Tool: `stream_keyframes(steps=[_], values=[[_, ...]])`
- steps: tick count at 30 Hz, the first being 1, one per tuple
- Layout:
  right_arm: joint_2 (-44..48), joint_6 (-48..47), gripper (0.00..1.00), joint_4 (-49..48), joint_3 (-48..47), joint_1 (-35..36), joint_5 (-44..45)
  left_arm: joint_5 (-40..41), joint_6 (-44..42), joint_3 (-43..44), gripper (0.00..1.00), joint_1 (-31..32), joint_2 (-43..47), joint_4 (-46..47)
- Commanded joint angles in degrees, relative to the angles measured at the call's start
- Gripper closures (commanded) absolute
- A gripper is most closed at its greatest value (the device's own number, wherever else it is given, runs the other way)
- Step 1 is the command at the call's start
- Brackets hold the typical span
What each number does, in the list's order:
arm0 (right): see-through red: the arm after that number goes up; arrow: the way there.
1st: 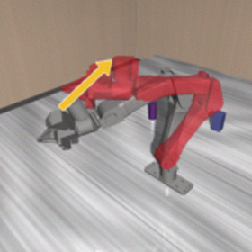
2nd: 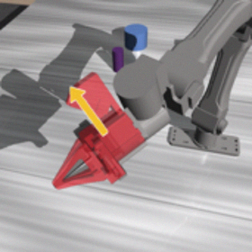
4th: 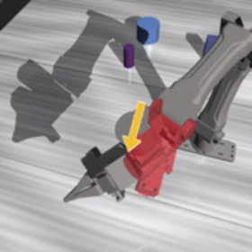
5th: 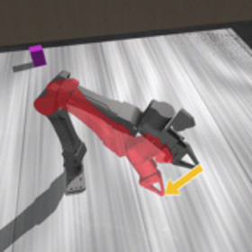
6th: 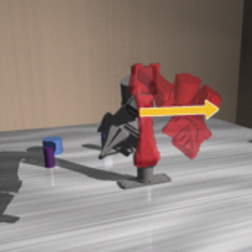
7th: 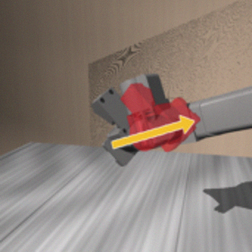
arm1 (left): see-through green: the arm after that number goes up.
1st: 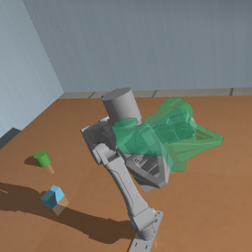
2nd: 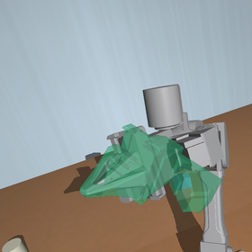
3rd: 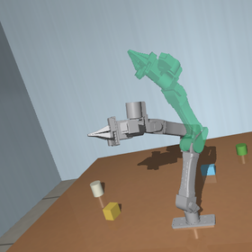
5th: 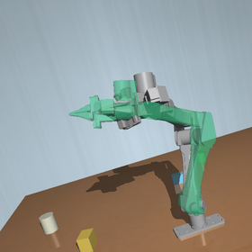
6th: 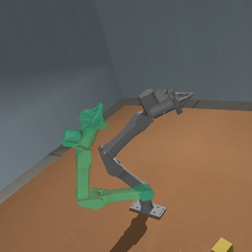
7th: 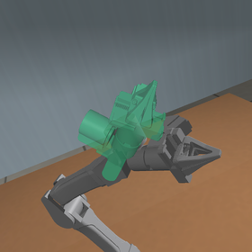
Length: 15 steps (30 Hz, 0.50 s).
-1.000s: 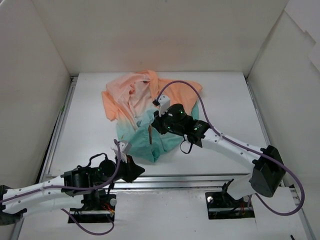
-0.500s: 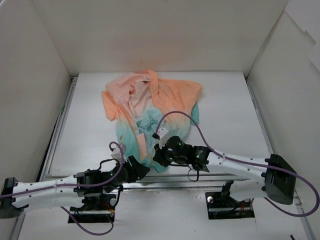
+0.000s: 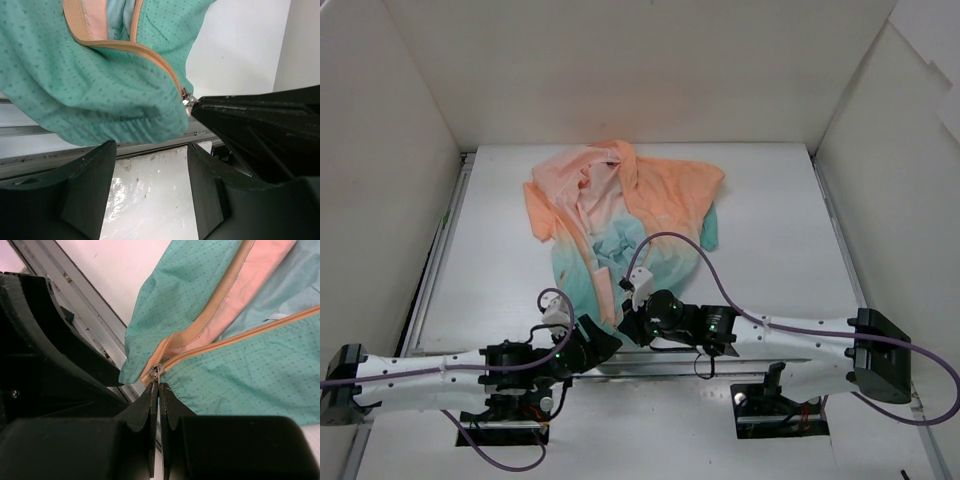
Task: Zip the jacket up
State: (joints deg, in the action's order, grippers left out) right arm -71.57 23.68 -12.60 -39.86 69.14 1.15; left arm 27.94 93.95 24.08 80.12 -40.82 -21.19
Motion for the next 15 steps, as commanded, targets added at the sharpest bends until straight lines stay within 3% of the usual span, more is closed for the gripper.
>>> stream_keyframes(steps=[1,15], values=[[0.6,2.1,1.0,-2.3,-0.9,2.0,4.5,3.4,3.9,1.6,0.46,1.9,-0.1,1.6],[0.4,6.4,1.0,-2.6,1.8,6.6,8.3,11.7,14.9,1.3,0.55,9.6,-1.3,-5.5]])
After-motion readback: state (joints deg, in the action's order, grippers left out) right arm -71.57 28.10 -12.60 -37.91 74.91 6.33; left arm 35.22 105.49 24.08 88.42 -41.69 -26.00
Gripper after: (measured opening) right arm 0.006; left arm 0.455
